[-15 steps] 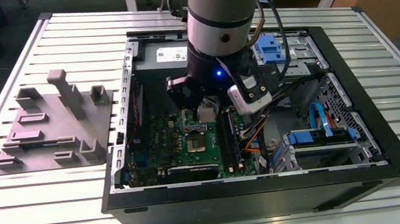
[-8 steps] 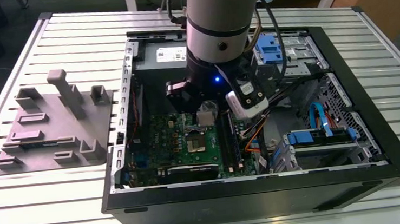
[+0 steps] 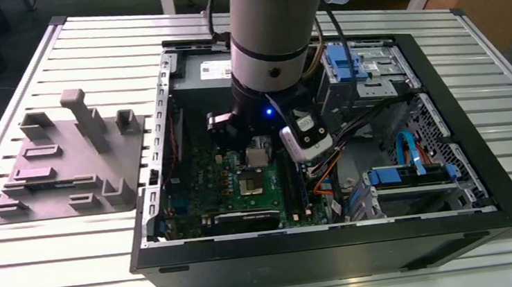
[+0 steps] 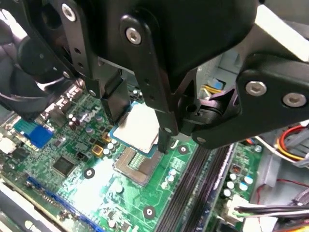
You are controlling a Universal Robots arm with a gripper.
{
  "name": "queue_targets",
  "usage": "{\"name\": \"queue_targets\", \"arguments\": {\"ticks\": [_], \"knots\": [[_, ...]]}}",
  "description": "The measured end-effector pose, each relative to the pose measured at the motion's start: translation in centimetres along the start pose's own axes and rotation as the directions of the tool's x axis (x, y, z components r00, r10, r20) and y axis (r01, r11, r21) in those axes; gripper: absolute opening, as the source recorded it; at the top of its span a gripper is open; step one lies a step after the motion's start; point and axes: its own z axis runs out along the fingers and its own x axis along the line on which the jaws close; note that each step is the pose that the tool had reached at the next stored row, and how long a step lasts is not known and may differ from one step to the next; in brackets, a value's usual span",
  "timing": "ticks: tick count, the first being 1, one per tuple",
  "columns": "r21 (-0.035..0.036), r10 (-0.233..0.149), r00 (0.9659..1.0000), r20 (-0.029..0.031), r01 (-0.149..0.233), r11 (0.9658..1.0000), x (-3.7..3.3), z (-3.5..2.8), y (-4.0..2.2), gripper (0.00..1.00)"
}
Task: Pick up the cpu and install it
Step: 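Place the cpu into insertion slot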
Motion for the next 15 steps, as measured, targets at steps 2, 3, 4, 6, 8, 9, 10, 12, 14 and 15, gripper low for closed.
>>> {"name": "queue_targets", "arguments": {"ticks": [2,3,4,6,8,9,10,12,14,15], "knots": [[0.0001,-0.001,1.0000,-0.0001,0.001,1.0000,0.04,0.37,-0.01,0.47],[0.0001,-0.003,1.0000,-0.0002,0.003,1.0000,0.04,0.55,-0.02,0.47],[0.0001,-0.005,1.0000,-0.0002,0.005,1.0000,0.04,0.73,-0.03,0.47],[0.0001,-0.006,1.0000,-0.0002,0.006,1.0000,0.04,1.09,-0.06,0.47],[0.0002,-0.006,1.0000,-0.0003,0.006,1.0000,0.05,1.46,-0.08,0.47],[0.0001,-0.006,1.0000,-0.0002,0.006,1.0000,0.06,1.64,-0.09,0.47],[0.0002,-0.006,1.0000,-0.0002,0.006,1.0000,0.07,1.82,-0.10,0.47],[0.0002,-0.006,1.0000,-0.0003,0.006,1.0000,0.07,2.17,-0.13,0.47],[0.0002,-0.006,1.0000,-0.0002,0.006,1.0000,0.08,2.55,-0.15,0.47],[0.0002,-0.006,1.0000,-0.0003,0.006,1.0000,0.09,2.73,-0.17,0.47]]}}
